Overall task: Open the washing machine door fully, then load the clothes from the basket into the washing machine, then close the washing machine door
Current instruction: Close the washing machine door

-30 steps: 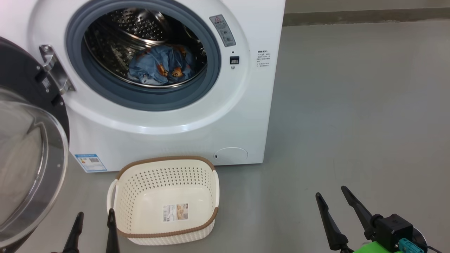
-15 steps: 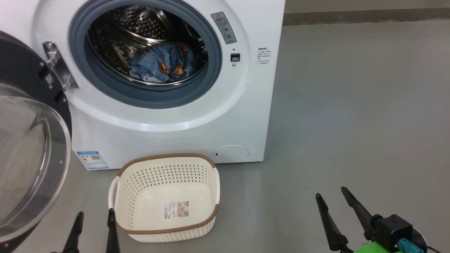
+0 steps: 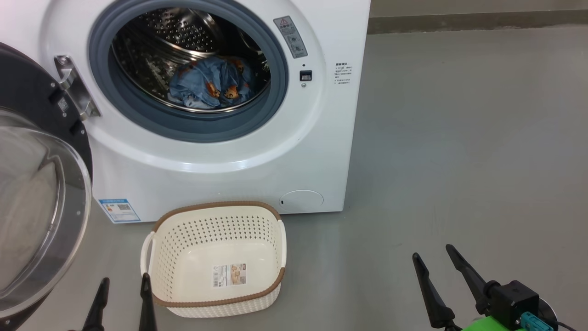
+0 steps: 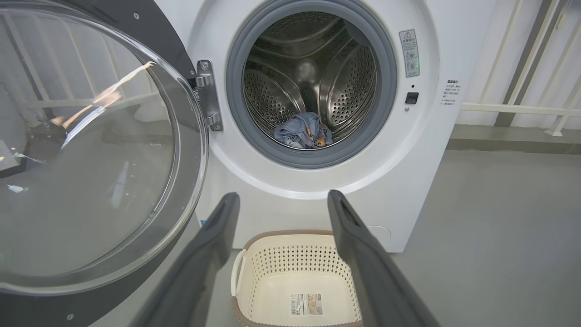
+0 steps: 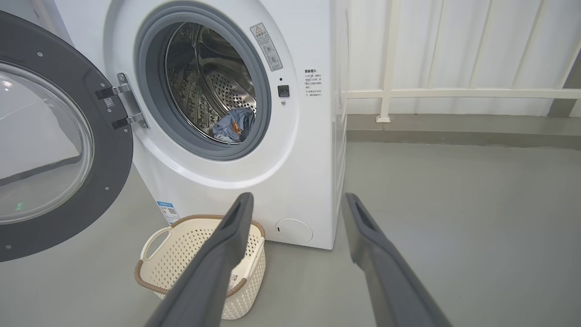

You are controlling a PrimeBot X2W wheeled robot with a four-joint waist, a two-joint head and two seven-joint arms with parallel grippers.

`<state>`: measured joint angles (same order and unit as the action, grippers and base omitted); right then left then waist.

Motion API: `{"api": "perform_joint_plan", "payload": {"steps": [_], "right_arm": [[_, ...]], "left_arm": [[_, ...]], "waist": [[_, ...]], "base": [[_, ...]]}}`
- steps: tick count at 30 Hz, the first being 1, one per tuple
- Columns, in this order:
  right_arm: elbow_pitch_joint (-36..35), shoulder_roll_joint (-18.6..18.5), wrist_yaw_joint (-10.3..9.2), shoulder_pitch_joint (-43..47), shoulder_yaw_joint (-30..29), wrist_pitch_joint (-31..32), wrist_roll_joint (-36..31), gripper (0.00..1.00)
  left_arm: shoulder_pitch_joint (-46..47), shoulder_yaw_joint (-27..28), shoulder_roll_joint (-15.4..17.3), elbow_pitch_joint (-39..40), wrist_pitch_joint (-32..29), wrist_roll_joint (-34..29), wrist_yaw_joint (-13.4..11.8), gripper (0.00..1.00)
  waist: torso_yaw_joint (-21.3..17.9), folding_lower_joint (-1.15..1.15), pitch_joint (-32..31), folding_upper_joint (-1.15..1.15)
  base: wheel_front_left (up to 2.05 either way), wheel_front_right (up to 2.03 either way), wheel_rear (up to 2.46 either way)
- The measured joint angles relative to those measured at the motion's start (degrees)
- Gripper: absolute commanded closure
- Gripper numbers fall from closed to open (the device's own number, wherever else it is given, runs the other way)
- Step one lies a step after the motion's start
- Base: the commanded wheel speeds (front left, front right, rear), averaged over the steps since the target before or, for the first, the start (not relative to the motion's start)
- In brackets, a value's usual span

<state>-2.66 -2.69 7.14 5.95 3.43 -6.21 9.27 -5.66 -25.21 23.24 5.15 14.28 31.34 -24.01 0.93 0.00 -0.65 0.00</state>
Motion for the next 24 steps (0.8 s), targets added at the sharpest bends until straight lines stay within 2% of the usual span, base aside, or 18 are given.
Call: {"api": "perform_joint_plan", "payload": {"steps": [12,18,24], "right_arm": [[-0.12,0.0,0.0,0.23,-0.2,-0.01,0.16,0.0],[-0.52,0.0,0.0,0.21,0.1,0.08,0.34,0.0],[-0.86,0.0,0.0,0.13,0.11,0.43,-0.54,0.0]], "left_arm": [[0.07,-0.49,0.02,0.01,-0.01,0.0,-0.02,0.0],[0.09,-0.1,-0.02,0.41,-0.01,0.0,-0.48,0.0],[0.18,0.69,-0.4,0.56,0.0,-0.01,-0.52,0.0]], "waist": [[1.63,0.0,0.14,0.0],[5.28,0.0,0.38,0.0],[10.67,0.0,0.82,0.0]], "base": [[0.0,0.0,0.0],[0.0,0.0,0.0],[0.0,0.0,0.0]]}}
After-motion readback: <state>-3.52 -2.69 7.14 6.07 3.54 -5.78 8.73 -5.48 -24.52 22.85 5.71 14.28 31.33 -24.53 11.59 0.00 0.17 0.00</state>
